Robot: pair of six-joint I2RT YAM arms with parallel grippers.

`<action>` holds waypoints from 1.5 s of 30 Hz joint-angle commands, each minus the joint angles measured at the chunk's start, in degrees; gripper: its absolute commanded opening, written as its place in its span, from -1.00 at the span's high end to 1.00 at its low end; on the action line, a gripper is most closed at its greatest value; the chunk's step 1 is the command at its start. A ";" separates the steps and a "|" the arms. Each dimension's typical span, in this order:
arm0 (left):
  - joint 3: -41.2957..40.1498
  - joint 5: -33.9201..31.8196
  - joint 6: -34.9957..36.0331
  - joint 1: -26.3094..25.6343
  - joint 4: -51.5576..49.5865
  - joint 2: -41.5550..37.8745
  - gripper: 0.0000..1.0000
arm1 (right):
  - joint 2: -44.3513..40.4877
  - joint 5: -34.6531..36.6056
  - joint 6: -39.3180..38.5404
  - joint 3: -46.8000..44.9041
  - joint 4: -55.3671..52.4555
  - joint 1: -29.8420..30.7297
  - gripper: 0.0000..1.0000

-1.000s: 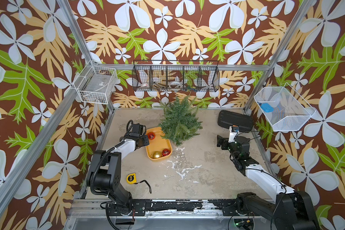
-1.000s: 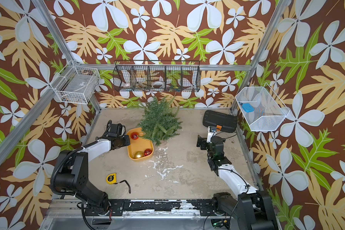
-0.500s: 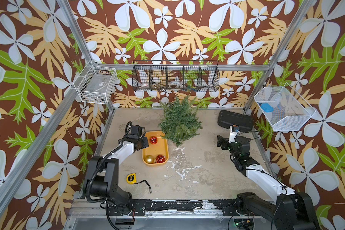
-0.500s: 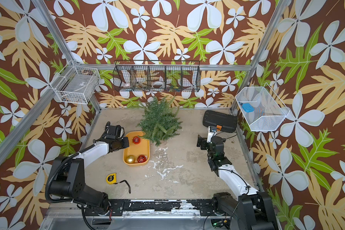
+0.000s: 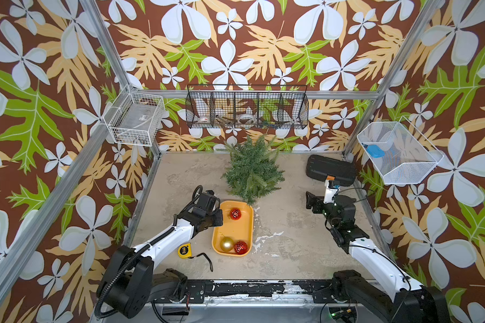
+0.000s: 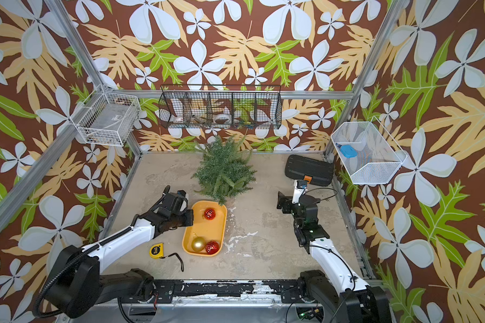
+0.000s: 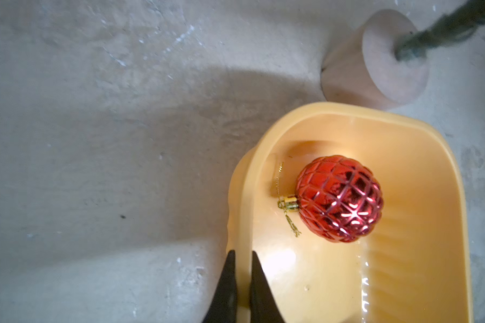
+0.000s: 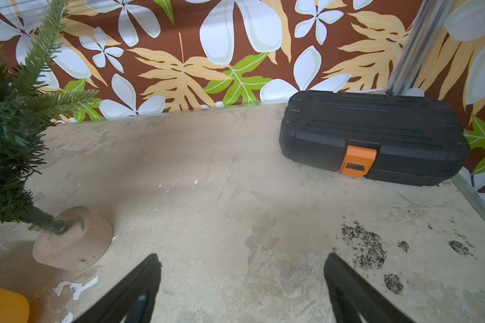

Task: Decorate the small christmas tree with ornaments
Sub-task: Place the container at the center of the board.

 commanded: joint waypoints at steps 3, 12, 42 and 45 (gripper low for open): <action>-1.04 -5.18 -8.52 -7.92 3.85 -1.66 1.00 | -1.41 -0.48 0.34 -0.57 -1.06 0.06 -0.85; 6.10 -9.96 -16.73 -17.64 4.55 8.67 1.00 | -1.20 0.43 -0.81 -0.56 -1.73 0.11 -0.85; 8.63 -20.12 -25.52 -25.79 1.59 8.51 0.13 | -1.54 -14.97 4.47 5.10 -11.79 3.49 -0.74; 8.25 -19.36 -23.16 -25.17 1.98 6.11 0.14 | -0.99 -18.19 5.31 6.68 -15.27 6.05 -0.68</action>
